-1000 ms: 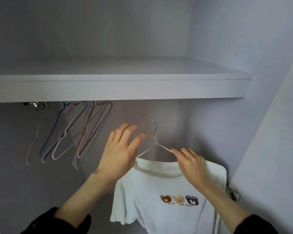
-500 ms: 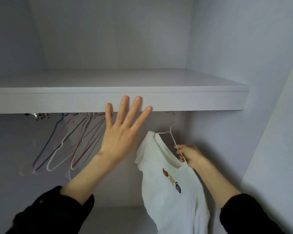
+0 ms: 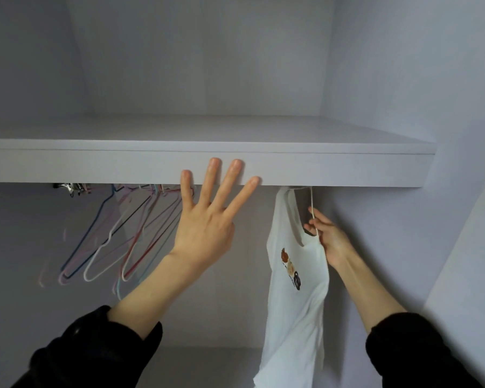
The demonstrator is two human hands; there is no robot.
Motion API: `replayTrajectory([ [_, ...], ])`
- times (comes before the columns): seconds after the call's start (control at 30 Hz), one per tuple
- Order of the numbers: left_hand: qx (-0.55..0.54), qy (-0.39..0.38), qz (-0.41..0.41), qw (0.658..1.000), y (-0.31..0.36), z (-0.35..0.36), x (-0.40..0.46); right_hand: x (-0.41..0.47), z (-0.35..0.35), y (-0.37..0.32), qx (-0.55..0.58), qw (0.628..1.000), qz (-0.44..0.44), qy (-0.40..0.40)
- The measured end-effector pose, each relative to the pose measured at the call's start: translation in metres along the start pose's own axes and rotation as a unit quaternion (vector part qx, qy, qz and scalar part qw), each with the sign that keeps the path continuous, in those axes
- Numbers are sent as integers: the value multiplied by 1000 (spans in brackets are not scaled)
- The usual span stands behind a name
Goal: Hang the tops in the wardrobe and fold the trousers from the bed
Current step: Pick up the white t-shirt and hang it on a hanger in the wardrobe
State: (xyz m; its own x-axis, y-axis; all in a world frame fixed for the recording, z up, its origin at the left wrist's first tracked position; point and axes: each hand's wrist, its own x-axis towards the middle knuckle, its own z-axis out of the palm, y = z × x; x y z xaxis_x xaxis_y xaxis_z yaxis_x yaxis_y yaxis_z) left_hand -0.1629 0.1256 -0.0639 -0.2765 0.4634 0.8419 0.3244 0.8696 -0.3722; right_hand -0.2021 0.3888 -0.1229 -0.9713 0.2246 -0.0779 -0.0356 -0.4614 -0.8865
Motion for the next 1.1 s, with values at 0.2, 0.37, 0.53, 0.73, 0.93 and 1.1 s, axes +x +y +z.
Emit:
replayTrajectory([
  [0.2, 6, -5, 2, 1000, 0, 0, -1, 23, 5, -14, -12, 1000, -11, 24],
  [0.37, 13, -1, 3, 1000, -1, -1, -1, 39, -1, -17, -64, 997, 11, 37],
  [0.53, 19, 9, 7, 1000, -1, 2, -1, 44, -11, -6, -95, 994, -6, 56],
  [0.73, 23, 18, 2, 1000, 0, 7, 0, 43, -11, -20, 23, 998, -60, 20],
  [0.93, 18, 18, -2, 1000, 1, 6, 0, 61, -4, -20, -28, 994, -53, 89],
  [1.1, 20, 12, -2, 1000, 2, 4, 0, 63, -20, -5, -59, 990, -12, 129],
])
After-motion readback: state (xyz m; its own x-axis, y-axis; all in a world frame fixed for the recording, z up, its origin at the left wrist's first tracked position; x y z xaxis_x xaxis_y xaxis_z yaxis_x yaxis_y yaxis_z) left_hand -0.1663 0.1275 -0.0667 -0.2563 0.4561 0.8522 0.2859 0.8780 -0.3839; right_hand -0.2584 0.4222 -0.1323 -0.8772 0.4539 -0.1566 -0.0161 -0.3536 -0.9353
